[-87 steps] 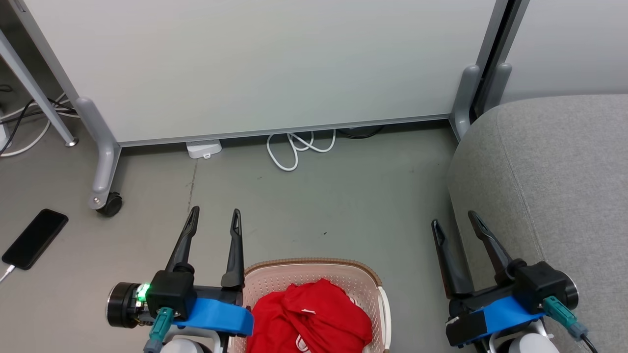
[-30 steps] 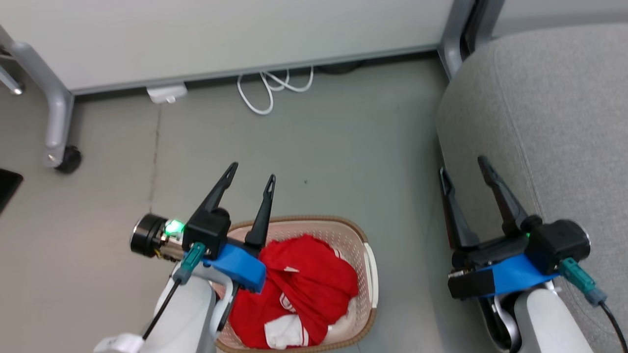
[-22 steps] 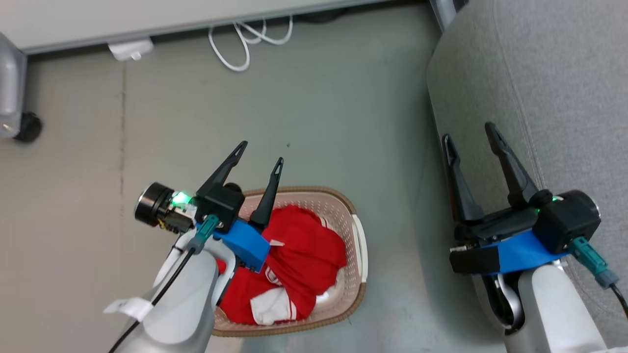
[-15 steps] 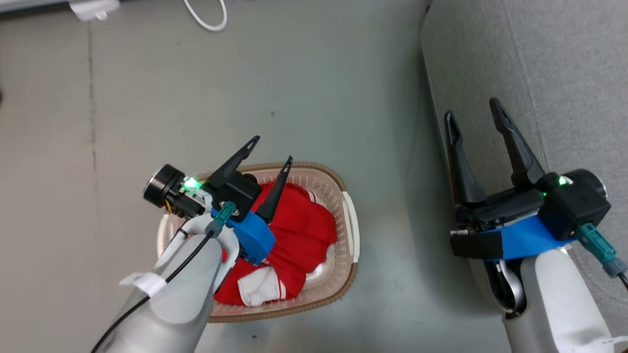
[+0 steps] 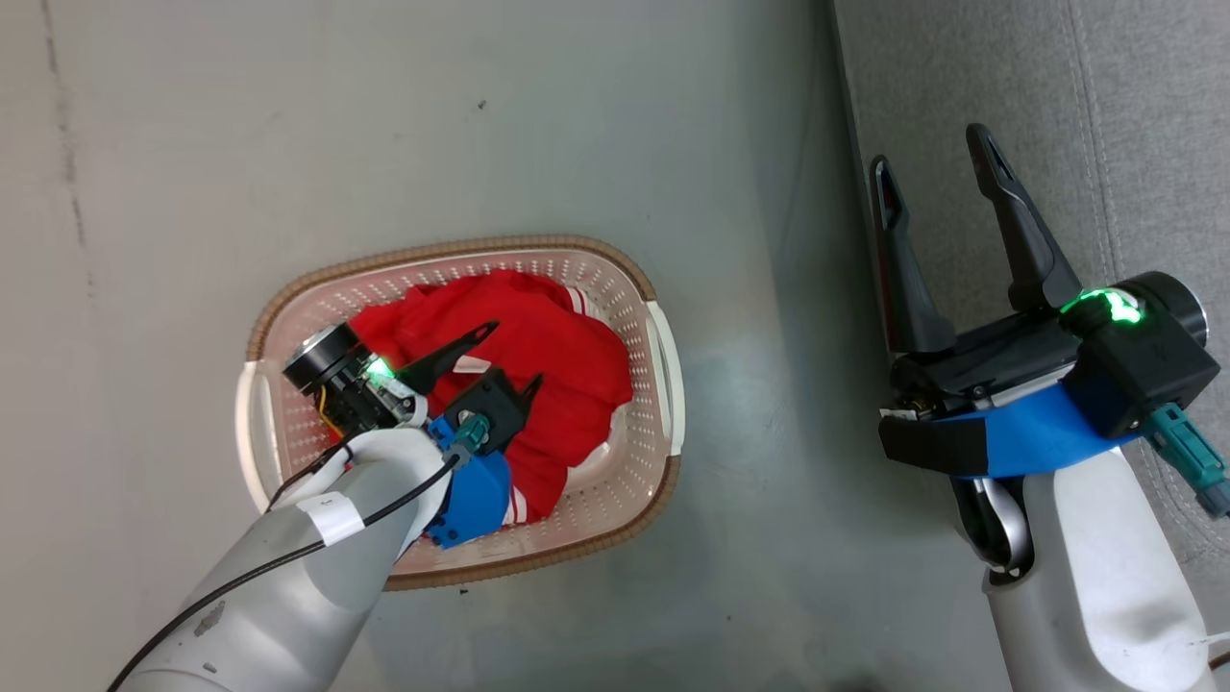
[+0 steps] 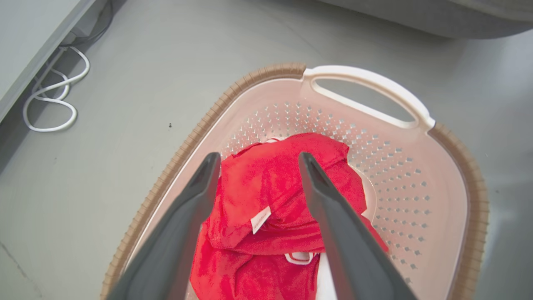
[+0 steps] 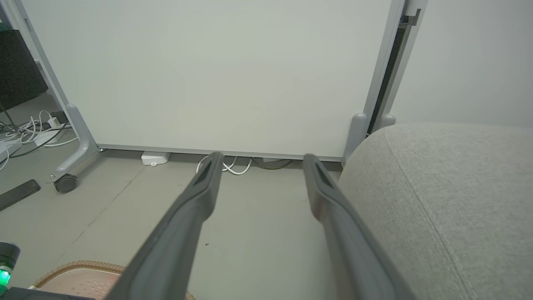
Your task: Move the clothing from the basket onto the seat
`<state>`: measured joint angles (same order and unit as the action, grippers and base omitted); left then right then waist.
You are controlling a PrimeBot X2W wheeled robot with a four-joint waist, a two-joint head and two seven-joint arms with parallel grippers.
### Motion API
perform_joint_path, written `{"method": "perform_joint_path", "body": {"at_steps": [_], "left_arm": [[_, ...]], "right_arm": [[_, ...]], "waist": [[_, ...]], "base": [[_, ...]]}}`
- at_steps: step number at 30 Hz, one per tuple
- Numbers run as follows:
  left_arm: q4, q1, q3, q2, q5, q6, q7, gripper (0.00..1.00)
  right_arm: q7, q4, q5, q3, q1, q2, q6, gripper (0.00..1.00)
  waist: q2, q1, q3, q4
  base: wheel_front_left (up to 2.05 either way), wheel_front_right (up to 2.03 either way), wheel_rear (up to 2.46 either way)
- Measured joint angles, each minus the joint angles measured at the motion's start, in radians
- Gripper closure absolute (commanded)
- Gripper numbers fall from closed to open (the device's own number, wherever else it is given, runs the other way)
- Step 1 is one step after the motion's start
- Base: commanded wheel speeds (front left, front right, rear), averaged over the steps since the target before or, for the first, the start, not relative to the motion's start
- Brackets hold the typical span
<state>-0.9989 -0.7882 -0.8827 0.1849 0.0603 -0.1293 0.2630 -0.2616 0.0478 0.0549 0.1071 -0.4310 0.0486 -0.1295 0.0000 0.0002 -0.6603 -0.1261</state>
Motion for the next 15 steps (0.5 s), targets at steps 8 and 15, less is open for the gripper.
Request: {"method": "perform_joint_path", "body": {"at_steps": [8,15], "left_arm": [[-0.159,-0.05,-0.204,0.008,0.035,0.0,0.0,0.0],[-0.24,-0.118,-0.337,0.021,0.035,0.0,-0.027,0.0]], "right_arm": [[0.0,-0.015,0.0,0.007,-0.022,0.0,0.0,0.0],[0.0,-0.044,-0.006,0.01,-0.05,0.0,0.0,0.0]], "waist": [[0.0,-0.0001,-0.075,-0.023],[0.0,-0.0001,-0.149,-0.036]], "base": [[0.0,0.0,0.0],[0.0,0.0,0.0]]}}
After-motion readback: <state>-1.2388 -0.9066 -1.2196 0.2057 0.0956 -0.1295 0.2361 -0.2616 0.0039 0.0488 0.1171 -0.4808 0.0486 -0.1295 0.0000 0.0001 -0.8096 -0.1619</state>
